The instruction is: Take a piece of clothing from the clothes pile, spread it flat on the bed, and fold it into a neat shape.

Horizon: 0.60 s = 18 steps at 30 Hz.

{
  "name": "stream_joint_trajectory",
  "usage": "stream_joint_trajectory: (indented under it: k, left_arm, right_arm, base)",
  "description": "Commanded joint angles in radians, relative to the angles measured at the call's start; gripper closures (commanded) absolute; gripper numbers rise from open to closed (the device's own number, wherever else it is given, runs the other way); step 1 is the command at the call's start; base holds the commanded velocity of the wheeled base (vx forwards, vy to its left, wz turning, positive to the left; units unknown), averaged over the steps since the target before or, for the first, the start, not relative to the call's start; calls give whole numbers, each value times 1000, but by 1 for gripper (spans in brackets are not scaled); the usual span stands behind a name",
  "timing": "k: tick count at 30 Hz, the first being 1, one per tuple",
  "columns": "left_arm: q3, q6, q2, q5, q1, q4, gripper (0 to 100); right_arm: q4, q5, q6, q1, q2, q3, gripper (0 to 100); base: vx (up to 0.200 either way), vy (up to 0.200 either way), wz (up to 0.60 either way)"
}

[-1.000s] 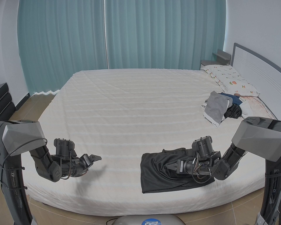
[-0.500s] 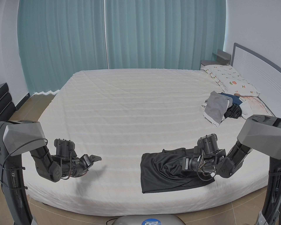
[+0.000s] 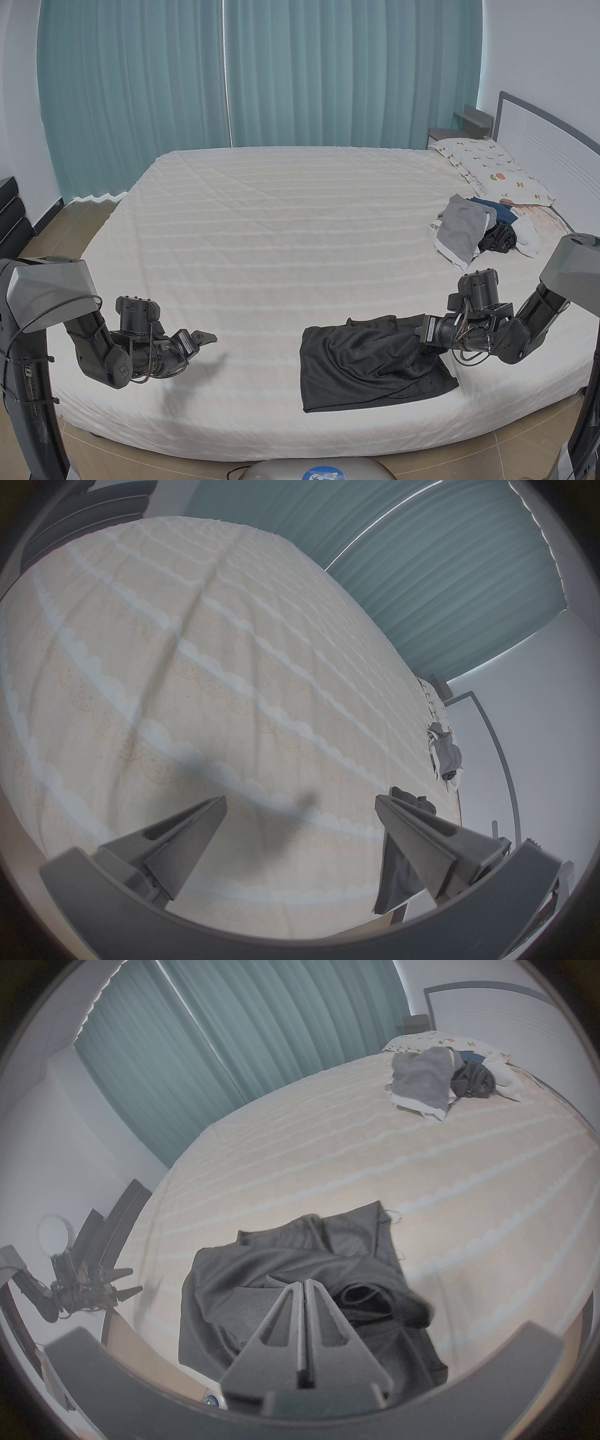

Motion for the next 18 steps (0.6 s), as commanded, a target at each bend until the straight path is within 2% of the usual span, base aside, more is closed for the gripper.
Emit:
stream_joint_trajectory:
  k: [1, 18]
  left_arm:
    - [0, 5, 3, 0, 0, 1, 0]
    - [2, 11, 3, 0, 0, 1, 0]
  right_arm:
    - [-1, 16, 1, -60, -25, 4, 100]
    - [0, 76, 2, -219, 18, -12, 100]
  base:
    - [0, 0, 0]
    - [0, 0, 0]
